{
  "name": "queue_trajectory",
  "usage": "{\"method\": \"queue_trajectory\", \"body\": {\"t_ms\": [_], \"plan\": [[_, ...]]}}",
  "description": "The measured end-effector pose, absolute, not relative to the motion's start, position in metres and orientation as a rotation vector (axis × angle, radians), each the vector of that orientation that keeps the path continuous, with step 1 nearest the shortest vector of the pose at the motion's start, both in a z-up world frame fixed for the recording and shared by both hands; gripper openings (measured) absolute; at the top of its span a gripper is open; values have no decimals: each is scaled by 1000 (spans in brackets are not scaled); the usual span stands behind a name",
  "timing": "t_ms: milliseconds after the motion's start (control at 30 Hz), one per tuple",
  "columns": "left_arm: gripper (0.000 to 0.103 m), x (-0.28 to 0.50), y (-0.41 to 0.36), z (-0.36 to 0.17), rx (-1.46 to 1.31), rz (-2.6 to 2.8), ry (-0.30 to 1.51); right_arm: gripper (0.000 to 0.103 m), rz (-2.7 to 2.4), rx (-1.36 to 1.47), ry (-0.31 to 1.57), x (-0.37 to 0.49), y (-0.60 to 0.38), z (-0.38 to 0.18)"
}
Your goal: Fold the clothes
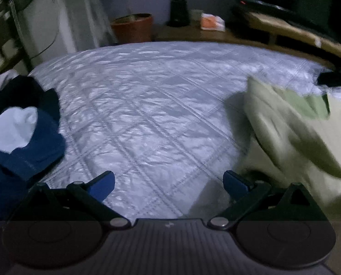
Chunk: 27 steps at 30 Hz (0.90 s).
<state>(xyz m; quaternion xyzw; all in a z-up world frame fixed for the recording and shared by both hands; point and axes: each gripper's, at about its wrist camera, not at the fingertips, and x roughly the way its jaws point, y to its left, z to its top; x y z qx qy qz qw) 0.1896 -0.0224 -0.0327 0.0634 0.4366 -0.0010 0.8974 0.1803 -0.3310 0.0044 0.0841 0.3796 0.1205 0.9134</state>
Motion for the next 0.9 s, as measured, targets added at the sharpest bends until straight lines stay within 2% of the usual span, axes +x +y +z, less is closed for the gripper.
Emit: {"method": "queue_trajectory", "body": {"t_ms": [200, 367, 433, 467, 667, 800, 900], "plan": [[101, 181, -40, -39, 289, -9, 844, 66, 306, 376, 881, 230, -334, -33], [101, 183, -45, -40, 304, -34, 798, 65, 350, 396, 942, 243, -328, -57], [101, 183, -45, -42, 318, -45, 772, 50, 358, 398, 953, 246, -328, -61], [101, 182, -45, -42, 327, -56, 757, 31, 361, 403, 957, 248, -328, -62], [94, 172, -46, -45, 359, -194, 686, 30, 364, 429, 970, 253, -330, -70], [79, 162, -50, -47, 454, -292, 612, 30, 365, 439, 972, 252, -331, -74], [78, 154, -52, -42, 523, -347, 593, 30, 365, 459, 969, 252, -335, -75]]}}
